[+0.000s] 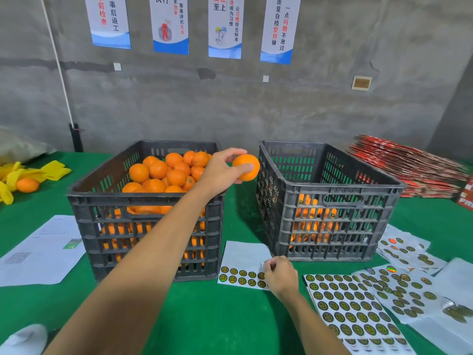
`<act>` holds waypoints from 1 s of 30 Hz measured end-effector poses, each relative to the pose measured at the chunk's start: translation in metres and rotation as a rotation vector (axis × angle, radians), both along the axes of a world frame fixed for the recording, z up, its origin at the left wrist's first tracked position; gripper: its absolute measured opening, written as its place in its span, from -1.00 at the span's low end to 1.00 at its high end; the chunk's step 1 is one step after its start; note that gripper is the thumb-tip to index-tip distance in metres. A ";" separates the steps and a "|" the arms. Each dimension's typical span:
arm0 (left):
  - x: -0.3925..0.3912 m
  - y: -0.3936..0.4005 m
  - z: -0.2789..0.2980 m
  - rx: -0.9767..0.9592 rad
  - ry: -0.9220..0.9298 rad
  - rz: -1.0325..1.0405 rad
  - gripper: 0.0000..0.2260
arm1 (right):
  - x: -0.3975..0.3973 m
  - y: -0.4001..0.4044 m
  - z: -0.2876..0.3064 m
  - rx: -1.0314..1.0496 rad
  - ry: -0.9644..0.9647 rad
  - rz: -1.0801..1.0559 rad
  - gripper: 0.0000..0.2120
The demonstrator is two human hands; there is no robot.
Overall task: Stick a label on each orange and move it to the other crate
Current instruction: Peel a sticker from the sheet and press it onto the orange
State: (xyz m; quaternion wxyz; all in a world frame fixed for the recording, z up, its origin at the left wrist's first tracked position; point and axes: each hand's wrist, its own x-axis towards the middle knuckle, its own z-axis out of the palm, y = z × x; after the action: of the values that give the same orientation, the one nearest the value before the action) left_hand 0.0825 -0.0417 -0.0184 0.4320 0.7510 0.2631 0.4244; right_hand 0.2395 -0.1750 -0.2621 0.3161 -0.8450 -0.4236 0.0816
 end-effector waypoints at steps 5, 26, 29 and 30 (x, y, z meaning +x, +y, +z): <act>0.002 0.004 -0.001 0.002 0.015 -0.007 -0.57 | -0.023 0.003 0.058 0.258 -0.044 -0.008 -0.81; 0.004 0.009 0.000 -0.098 0.007 -0.028 -0.65 | -0.036 0.065 0.213 0.704 -0.978 0.104 -0.94; 0.003 0.008 0.006 -0.225 -0.053 -0.013 -0.66 | -0.039 0.061 0.212 0.668 -1.024 0.148 -0.75; 0.002 0.006 0.008 -0.272 -0.080 -0.013 -0.66 | -0.040 0.060 0.212 0.661 -1.018 0.168 -0.73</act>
State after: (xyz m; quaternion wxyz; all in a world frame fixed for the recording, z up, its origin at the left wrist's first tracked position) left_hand 0.0849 -0.0353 -0.0105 0.5427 0.6696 0.2961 0.4117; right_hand 0.1999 -0.1146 -0.0502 0.3120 -0.5987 -0.5896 -0.4434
